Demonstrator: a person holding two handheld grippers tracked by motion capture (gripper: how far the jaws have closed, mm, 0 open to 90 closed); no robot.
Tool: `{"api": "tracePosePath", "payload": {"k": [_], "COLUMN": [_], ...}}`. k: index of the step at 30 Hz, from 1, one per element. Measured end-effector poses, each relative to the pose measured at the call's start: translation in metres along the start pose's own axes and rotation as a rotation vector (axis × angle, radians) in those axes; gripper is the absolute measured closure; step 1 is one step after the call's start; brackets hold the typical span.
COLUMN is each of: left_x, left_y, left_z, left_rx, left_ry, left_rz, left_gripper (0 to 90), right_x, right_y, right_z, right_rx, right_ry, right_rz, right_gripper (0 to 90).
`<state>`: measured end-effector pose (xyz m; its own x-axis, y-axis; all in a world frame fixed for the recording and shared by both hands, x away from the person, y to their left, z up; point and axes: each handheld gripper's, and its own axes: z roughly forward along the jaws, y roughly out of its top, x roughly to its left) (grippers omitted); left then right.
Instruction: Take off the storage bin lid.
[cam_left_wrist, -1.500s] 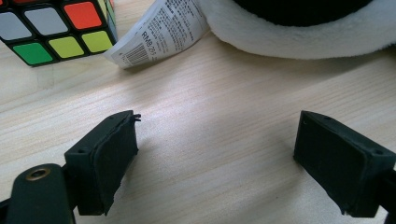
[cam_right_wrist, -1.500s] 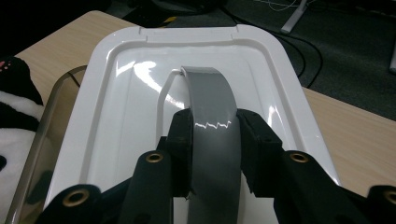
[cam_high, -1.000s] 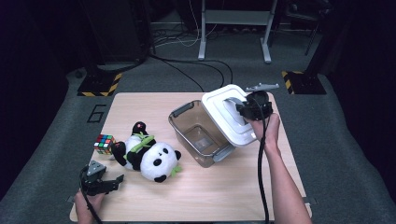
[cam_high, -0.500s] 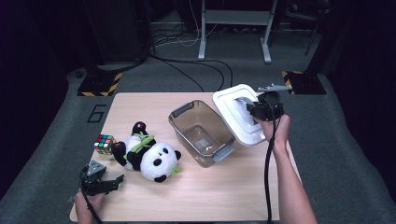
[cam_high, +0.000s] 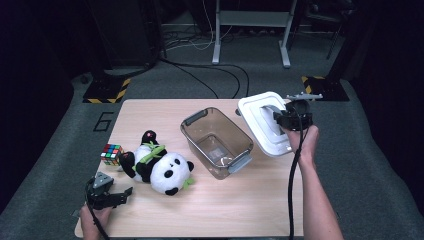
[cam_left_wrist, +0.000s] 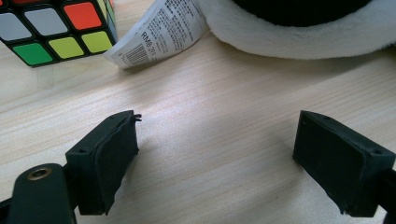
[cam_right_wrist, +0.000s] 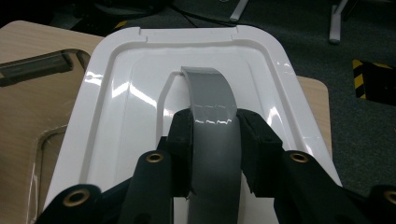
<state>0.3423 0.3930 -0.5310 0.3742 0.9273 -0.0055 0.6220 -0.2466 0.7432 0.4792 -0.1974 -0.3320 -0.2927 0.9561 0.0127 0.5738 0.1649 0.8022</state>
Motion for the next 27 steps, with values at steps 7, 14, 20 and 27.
{"api": "tracePosePath", "payload": {"k": [7, 14, 20, 27], "left_x": [0.000, 0.001, 0.000, 0.000], "left_y": [0.000, 0.000, 0.000, 0.000], "left_z": [0.000, 0.000, 0.000, 0.000], "left_rx": [0.000, 0.003, 0.002, 0.000], "left_ry": [-0.001, 0.001, -0.001, 0.000], "left_rz": [0.000, 0.008, 0.001, 0.000], "left_gripper": [13.1, 13.2, 13.2, 13.2], "right_x": [-0.012, -0.024, -0.028, -0.030], "right_y": [-0.010, -0.020, -0.030, -0.041], "right_z": [0.004, 0.008, 0.015, 0.024], "right_rx": [0.009, 0.018, 0.030, 0.043], "right_ry": [-0.034, -0.062, -0.083, -0.098], "right_rz": [0.034, 0.074, 0.097, 0.116], "right_gripper": [67.0, 67.0, 66.9, 66.9]}}
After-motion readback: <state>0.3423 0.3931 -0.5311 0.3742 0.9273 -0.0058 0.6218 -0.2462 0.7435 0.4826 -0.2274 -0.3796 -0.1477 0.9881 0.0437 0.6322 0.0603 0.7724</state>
